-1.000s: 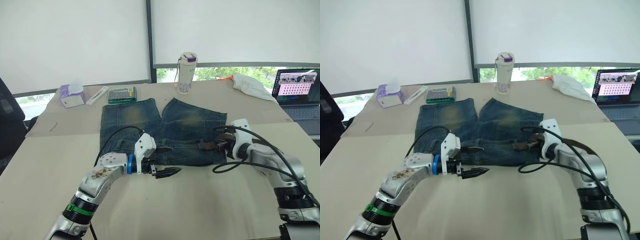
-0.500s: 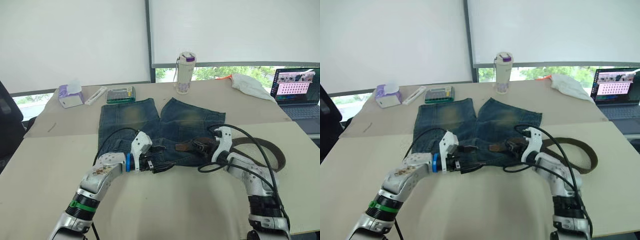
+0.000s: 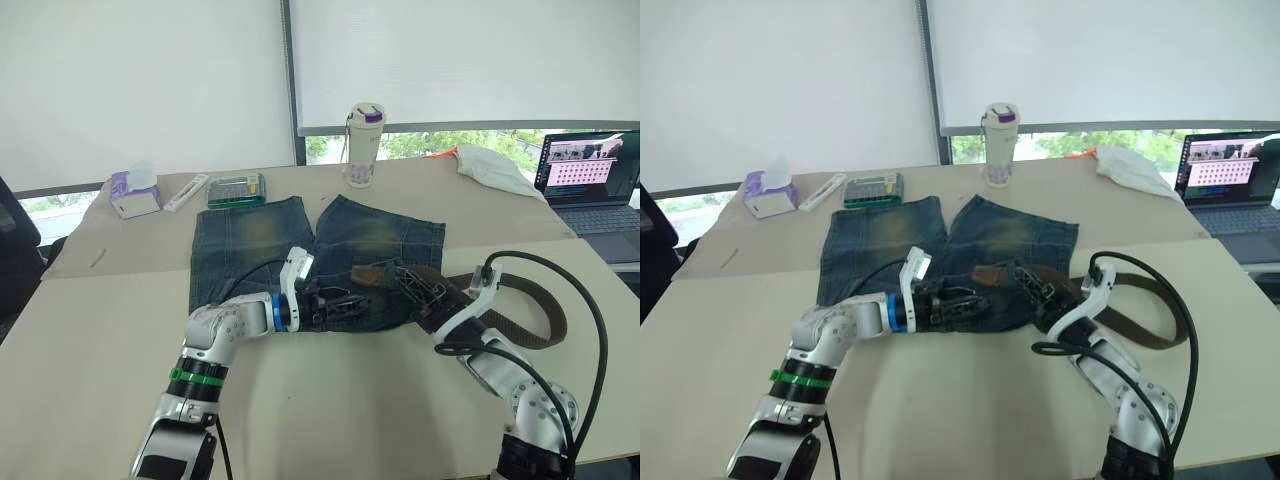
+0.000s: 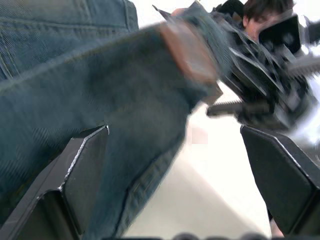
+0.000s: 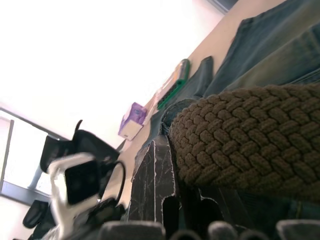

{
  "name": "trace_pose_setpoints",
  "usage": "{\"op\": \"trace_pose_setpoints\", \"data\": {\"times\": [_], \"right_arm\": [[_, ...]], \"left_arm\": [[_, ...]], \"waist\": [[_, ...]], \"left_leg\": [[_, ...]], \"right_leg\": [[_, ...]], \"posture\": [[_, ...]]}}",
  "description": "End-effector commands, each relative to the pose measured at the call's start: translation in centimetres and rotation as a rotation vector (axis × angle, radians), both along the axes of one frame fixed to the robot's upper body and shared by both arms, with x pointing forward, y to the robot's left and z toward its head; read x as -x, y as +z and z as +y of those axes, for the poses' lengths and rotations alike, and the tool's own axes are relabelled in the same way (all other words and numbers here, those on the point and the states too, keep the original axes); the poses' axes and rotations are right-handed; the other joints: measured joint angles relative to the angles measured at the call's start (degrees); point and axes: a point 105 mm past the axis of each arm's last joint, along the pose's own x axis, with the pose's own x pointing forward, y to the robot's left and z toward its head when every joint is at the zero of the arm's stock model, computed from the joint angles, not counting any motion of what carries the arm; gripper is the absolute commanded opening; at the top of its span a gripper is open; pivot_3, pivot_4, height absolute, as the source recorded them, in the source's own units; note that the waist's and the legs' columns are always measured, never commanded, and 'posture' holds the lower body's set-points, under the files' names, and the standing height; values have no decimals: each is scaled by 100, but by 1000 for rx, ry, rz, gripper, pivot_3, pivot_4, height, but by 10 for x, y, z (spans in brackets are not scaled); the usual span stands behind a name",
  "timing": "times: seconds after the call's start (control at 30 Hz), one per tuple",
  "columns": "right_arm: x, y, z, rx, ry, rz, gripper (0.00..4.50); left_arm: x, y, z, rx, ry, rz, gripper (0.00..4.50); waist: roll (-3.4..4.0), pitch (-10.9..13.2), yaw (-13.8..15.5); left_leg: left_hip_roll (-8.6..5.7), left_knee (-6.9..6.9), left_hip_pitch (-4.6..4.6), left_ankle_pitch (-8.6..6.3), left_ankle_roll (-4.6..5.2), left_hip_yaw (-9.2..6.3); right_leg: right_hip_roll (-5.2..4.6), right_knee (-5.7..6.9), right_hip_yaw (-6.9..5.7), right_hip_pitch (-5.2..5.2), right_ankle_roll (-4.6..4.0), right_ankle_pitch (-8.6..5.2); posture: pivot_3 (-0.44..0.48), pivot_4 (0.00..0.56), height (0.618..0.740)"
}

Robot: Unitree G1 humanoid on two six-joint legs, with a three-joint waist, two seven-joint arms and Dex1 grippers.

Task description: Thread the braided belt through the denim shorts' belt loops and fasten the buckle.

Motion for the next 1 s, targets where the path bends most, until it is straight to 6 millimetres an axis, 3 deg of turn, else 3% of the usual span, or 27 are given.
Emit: {"op": "trace_pose_setpoints", "data": {"times": [0.03, 0.17, 0.2, 0.6, 0.73, 0.97, 1.0], "right_arm": [[9, 14, 13, 51, 41, -66, 0], [9, 9, 13, 100, 21, -54, 0], [8, 10, 13, 103, 19, -56, 0], [12, 22, 17, 104, 0, -88, 0], [14, 21, 14, 155, -10, -97, 0], [34, 20, -5, 644, -102, -185, 2449], [36, 19, -7, 687, -108, -192, 2449]], "left_arm": [[-5, 26, -6, 108, -20, 23, 4482], [-2, 36, -9, 161, -60, 74, 4482], [-2, 36, -9, 153, -62, 72, 3914], [5, 26, -17, 86, -78, 63, 27], [1, 31, -13, 112, -60, 72, 27], [-3, 29, -11, 129, -44, 98, 0], [-3, 29, -11, 129, -43, 99, 0]], "waist": [[0, 0, 7], [-2, -1, 3], [-1, -2, 4], [-1, -3, 12], [0, -3, 16], [-4, -4, 47], [-7, -4, 48]], "left_leg": [[0, 1, -1, 0, 0, 1], [-2, 4, -2, 0, 0, 1], [-1, 4, -1, 0, 0, 1], [-1, 4, -1, 1, -2, 2], [-1, 4, -1, 1, -2, 3], [-6, 8, -2, 1, -2, 5], [-6, 9, -2, 1, -2, 6]], "right_leg": [[0, 0, 0, 0, 0, 0], [-1, 1, 0, 0, 0, 0], [1, 1, 0, 0, 0, 0], [1, 2, 2, -1, 0, 0], [1, 2, 2, -1, 0, 0], [3, 0, 1, 0, 0, 0], [4, -1, 1, 0, 0, 0]], "posture": [[0, 150, 740], [0, 150, 740], [0, 150, 740], [0, 150, 740], [0, 150, 740], [0, 150, 740], [0, 150, 740]]}}
